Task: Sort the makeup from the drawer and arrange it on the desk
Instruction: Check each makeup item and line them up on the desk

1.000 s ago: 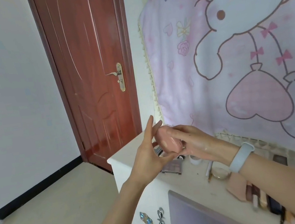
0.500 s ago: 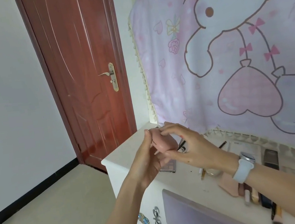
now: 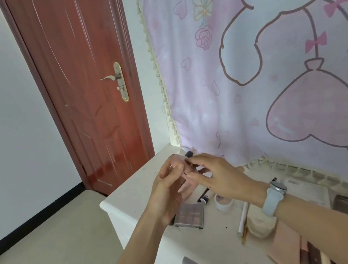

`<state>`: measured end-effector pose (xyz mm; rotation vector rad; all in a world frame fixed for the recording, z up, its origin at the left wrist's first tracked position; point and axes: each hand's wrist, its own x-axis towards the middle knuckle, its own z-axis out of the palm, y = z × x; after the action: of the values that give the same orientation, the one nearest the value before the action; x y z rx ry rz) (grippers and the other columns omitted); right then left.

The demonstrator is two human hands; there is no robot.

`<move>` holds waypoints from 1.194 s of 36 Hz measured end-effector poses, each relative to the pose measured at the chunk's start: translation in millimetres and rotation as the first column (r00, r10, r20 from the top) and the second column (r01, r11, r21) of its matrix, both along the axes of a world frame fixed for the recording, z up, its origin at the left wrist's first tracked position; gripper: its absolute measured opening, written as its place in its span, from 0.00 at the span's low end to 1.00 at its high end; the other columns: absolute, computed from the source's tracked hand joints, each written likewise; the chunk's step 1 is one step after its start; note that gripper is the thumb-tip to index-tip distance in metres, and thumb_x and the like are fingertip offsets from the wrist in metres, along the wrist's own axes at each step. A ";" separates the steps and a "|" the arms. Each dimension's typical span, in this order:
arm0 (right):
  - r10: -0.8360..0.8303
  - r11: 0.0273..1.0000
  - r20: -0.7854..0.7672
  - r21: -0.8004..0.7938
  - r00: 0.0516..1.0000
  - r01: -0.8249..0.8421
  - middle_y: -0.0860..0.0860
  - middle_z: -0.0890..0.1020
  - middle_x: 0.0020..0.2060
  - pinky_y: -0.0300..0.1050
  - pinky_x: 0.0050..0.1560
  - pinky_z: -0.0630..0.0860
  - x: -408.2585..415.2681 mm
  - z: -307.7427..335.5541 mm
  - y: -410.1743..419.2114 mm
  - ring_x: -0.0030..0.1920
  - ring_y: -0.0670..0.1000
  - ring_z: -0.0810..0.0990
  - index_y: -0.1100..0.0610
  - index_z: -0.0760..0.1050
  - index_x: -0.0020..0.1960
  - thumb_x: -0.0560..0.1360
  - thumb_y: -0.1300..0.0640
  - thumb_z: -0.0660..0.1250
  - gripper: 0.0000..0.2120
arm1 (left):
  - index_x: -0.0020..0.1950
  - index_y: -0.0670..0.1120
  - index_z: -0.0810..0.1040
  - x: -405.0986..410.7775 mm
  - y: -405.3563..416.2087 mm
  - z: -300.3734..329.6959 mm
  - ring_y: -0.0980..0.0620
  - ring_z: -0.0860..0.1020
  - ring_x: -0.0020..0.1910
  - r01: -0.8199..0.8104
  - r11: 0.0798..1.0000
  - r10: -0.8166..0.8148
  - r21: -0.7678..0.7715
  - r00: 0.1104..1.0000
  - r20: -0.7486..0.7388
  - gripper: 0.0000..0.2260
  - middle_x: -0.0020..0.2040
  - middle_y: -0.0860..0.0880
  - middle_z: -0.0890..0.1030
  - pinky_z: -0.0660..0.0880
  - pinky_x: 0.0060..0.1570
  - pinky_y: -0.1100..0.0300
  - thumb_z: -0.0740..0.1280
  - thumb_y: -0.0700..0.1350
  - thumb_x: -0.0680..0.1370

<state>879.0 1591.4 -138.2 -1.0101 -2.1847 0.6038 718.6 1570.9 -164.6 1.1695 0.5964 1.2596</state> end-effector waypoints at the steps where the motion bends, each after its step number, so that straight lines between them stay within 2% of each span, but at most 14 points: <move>1: 0.004 1.000 0.011 0.000 1.000 -0.004 0.47 0.77 0.56 0.43 0.59 0.74 -1.8 -2.3 12.1 0.54 0.45 0.77 0.52 0.74 0.64 0.76 0.47 0.63 0.18 | 0.46 0.41 0.68 -1.5 11.6 -2.2 0.47 0.76 0.56 -0.003 1.000 0.003 -0.012 1.000 0.001 0.13 0.48 0.42 0.73 0.75 0.54 0.50 0.68 0.48 0.75; 6: 0.030 0.999 0.025 0.019 0.999 -0.031 0.49 0.78 0.53 0.46 0.56 0.76 -8.3 -11.5 76.3 0.52 0.46 0.79 0.52 0.76 0.62 0.77 0.50 0.63 0.15 | 0.45 0.43 0.70 -8.5 73.9 -14.7 0.50 0.80 0.53 -0.031 0.998 0.030 -0.060 0.999 -0.020 0.12 0.47 0.45 0.77 0.77 0.50 0.54 0.66 0.51 0.76; 11: 0.010 0.999 0.029 0.036 1.000 -0.011 0.50 0.78 0.50 0.49 0.55 0.76 -13.3 -28.6 128.6 0.51 0.49 0.78 0.54 0.76 0.60 0.78 0.50 0.62 0.15 | 0.45 0.43 0.70 -14.1 130.4 -27.3 0.44 0.77 0.55 -0.023 0.998 0.017 -0.063 0.996 -0.089 0.13 0.50 0.43 0.76 0.74 0.59 0.44 0.66 0.53 0.77; 15: -0.011 0.999 0.067 0.032 0.998 0.008 0.52 0.78 0.51 0.52 0.55 0.75 -14.2 -39.1 153.7 0.51 0.51 0.78 0.54 0.75 0.61 0.78 0.49 0.60 0.15 | 0.44 0.43 0.70 -15.1 157.9 -37.1 0.45 0.79 0.54 -0.035 0.996 0.025 -0.077 0.992 -0.123 0.15 0.50 0.44 0.76 0.75 0.58 0.45 0.66 0.55 0.76; 22: -0.002 0.999 0.114 0.048 0.993 -0.003 0.52 0.78 0.50 0.51 0.54 0.75 -16.5 -36.1 162.9 0.50 0.52 0.78 0.55 0.74 0.61 0.79 0.50 0.58 0.15 | 0.44 0.43 0.70 -15.7 166.4 -35.8 0.46 0.80 0.53 -0.088 0.992 0.072 -0.093 0.984 -0.162 0.17 0.50 0.43 0.78 0.75 0.57 0.46 0.66 0.57 0.75; 27: -0.006 0.996 0.190 0.088 0.982 -0.011 0.48 0.77 0.49 0.43 0.50 0.74 -23.7 -25.8 157.5 0.46 0.48 0.77 0.52 0.73 0.61 0.79 0.47 0.55 0.16 | 0.44 0.44 0.71 -19.2 155.5 -27.0 0.46 0.81 0.51 -0.108 0.988 0.093 -0.111 0.986 -0.137 0.15 0.48 0.45 0.79 0.75 0.59 0.46 0.65 0.56 0.76; 30: -0.008 0.988 0.161 0.150 0.987 -0.016 0.48 0.77 0.38 0.35 0.37 0.68 -29.3 -19.8 153.3 0.34 0.42 0.73 0.52 0.75 0.50 0.80 0.47 0.53 0.14 | 0.48 0.45 0.76 -23.2 146.8 -22.3 0.48 0.81 0.48 -0.132 0.977 0.120 -0.165 0.989 -0.084 0.14 0.47 0.48 0.80 0.77 0.54 0.49 0.66 0.56 0.75; 31: -0.015 0.989 0.113 0.147 0.993 -0.002 0.49 0.77 0.33 0.34 0.34 0.66 -30.0 -18.0 153.1 0.30 0.43 0.71 0.53 0.73 0.43 0.80 0.46 0.53 0.16 | 0.48 0.46 0.78 -24.9 144.6 -21.5 0.48 0.80 0.47 -0.140 0.970 0.131 -0.198 0.990 -0.059 0.14 0.47 0.48 0.79 0.78 0.51 0.50 0.66 0.56 0.75; 33: -0.033 0.994 0.034 0.103 0.999 0.030 0.53 0.78 0.29 0.35 0.30 0.65 -30.0 -15.3 154.0 0.26 0.45 0.70 0.57 0.73 0.38 0.80 0.46 0.53 0.20 | 0.49 0.44 0.78 -28.5 141.1 -21.4 0.48 0.79 0.46 -0.136 0.962 0.133 -0.237 0.991 -0.030 0.16 0.48 0.46 0.78 0.77 0.47 0.53 0.64 0.57 0.76; 36: -0.049 0.999 0.030 0.021 0.998 0.049 0.53 0.80 0.31 0.38 0.33 0.69 -31.4 -14.3 154.9 0.29 0.49 0.75 0.57 0.77 0.42 0.79 0.44 0.55 0.20 | 0.49 0.43 0.80 -33.7 138.1 -21.5 0.46 0.81 0.47 -0.097 0.949 0.109 -0.301 0.994 0.025 0.17 0.48 0.45 0.80 0.77 0.46 0.53 0.66 0.57 0.74; 39: -0.116 0.991 0.072 -0.053 0.991 0.119 0.60 0.81 0.37 0.43 0.37 0.72 -35.1 -15.8 162.5 0.37 0.58 0.79 0.65 0.77 0.45 0.79 0.45 0.54 0.25 | 0.49 0.45 0.81 -42.3 138.9 -26.5 0.41 0.81 0.48 -0.043 0.915 0.100 -0.401 0.987 0.123 0.16 0.47 0.44 0.81 0.79 0.43 0.51 0.67 0.56 0.72; 41: -0.168 0.980 0.091 -0.092 0.982 0.176 0.60 0.79 0.32 0.44 0.34 0.71 -36.6 -16.4 170.6 0.36 0.61 0.79 0.66 0.73 0.38 0.79 0.50 0.55 0.22 | 0.50 0.45 0.81 -48.9 141.6 -32.1 0.38 0.80 0.49 -0.002 0.888 0.091 -0.460 0.981 0.172 0.17 0.48 0.42 0.82 0.80 0.42 0.50 0.67 0.57 0.71; 43: -0.229 0.965 0.115 -0.100 0.967 0.241 0.53 0.71 0.24 0.40 0.28 0.65 -40.3 -18.5 178.5 0.28 0.58 0.75 0.59 0.64 0.30 0.79 0.53 0.56 0.21 | 0.52 0.45 0.81 -57.1 147.4 -37.8 0.37 0.80 0.50 0.022 0.849 0.098 -0.528 0.975 0.199 0.18 0.50 0.40 0.81 0.80 0.41 0.50 0.66 0.57 0.72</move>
<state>838.7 1769.8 -156.8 -1.3654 -2.0941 0.5799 661.5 1718.3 -202.5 0.5510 0.7441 1.1366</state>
